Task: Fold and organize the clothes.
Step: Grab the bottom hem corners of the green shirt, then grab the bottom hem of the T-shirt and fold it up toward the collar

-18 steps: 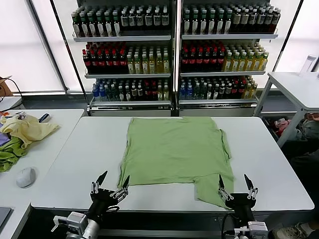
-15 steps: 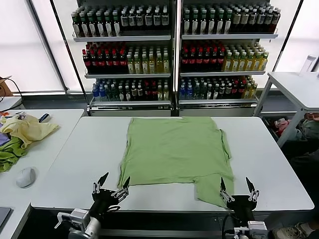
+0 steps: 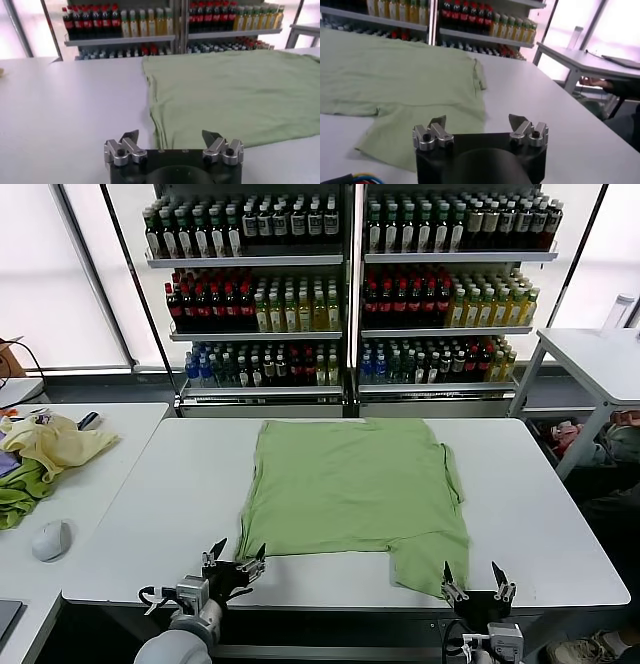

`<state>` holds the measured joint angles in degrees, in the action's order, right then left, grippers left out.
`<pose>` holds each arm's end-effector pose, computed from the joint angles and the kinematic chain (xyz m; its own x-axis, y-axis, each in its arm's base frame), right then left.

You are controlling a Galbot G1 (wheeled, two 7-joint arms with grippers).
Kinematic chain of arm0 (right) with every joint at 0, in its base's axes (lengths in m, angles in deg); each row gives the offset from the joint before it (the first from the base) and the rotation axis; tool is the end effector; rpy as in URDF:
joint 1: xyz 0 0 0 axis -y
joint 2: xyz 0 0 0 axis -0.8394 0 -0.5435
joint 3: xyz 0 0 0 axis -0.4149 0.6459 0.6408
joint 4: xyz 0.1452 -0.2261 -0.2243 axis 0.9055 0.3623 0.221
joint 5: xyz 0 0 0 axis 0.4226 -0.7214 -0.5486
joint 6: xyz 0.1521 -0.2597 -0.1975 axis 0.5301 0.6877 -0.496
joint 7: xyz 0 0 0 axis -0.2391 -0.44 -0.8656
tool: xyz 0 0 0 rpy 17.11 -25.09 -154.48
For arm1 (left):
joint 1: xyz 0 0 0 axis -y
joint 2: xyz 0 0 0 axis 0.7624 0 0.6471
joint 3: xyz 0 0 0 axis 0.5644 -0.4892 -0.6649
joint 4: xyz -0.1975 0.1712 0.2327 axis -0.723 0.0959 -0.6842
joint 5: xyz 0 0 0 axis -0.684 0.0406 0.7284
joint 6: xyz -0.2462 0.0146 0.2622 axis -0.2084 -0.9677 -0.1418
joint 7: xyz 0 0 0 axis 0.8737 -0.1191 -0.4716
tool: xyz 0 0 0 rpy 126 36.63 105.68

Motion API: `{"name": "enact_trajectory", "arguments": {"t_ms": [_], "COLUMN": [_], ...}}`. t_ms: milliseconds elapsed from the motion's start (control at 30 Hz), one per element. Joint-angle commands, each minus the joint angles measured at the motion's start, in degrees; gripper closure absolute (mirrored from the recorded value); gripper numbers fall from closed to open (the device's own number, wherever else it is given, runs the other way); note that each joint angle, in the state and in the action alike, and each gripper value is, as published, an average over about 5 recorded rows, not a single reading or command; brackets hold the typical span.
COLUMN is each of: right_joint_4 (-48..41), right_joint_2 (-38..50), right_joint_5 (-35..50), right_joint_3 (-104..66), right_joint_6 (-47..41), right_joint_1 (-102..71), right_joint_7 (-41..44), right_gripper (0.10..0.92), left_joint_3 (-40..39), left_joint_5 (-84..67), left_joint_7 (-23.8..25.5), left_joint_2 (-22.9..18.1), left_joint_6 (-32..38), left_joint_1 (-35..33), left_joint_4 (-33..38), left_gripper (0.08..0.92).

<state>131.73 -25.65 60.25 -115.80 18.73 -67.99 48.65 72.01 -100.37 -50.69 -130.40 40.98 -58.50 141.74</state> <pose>0.1594 -0.0236 -0.2863 -0.8971 0.1491 0.4159 0.0881 0.9828 -0.1623 0.2388 0.0073 -0.2999 -0.8735 0.1022 0.4760 0.1326 0.9907 0.0306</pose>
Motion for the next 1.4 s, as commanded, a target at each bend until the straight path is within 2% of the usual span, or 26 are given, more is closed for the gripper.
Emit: {"name": "enact_trajectory", "arguments": {"t_ms": [33, 200, 500, 867, 1033, 1233, 1400], "right_joint_4": [-1.2, -1.9, -1.6, 1.7, 4.6, 7.8, 6.9], "right_joint_2": [-0.3, -0.5, -0.6, 0.7, 2.1, 4.5, 6.5], "right_joint_5": [4.5, 6.1, 7.7, 8.5, 8.9, 10.5, 11.6], "right_joint_3": [0.1, 0.6, 1.1, -0.1, -1.4, -3.9, -5.1], "right_joint_6": [-1.9, -2.8, -4.3, -0.6, 2.0, 3.7, 4.1], "right_joint_1": [0.3, 0.3, -0.4, -1.0, -1.3, -0.1, 3.1], "right_joint_7": [0.3, -0.2, 0.1, 3.4, 4.8, 6.0, 6.3], "right_gripper": [0.203, 0.24, 0.49, 0.81, 0.9, 0.903, 0.903], "left_joint_3": [-2.0, -2.7, -2.8, -1.1, 0.8, 2.7, 3.4], "left_joint_5": [-0.9, -0.9, -3.4, -7.1, -7.5, -8.7, -10.6], "left_joint_7": [-1.5, -1.1, -0.9, 1.1, 1.9, 2.6, 3.2], "left_joint_2": [0.4, 0.2, 0.5, 1.5, 3.4, 6.2, 8.1], "left_joint_6": [-1.3, -1.0, -1.2, 1.6, 3.3, 4.2, 4.5], "left_joint_1": [3.1, 1.6, 0.3, -0.9, -2.7, -4.2, -3.2], "left_joint_4": [-4.1, -2.8, -2.1, 0.6, 4.5, 8.4, 9.1], "left_gripper": [0.198, 0.329, 0.571, 0.875, 0.901, 0.901, 0.901]}}
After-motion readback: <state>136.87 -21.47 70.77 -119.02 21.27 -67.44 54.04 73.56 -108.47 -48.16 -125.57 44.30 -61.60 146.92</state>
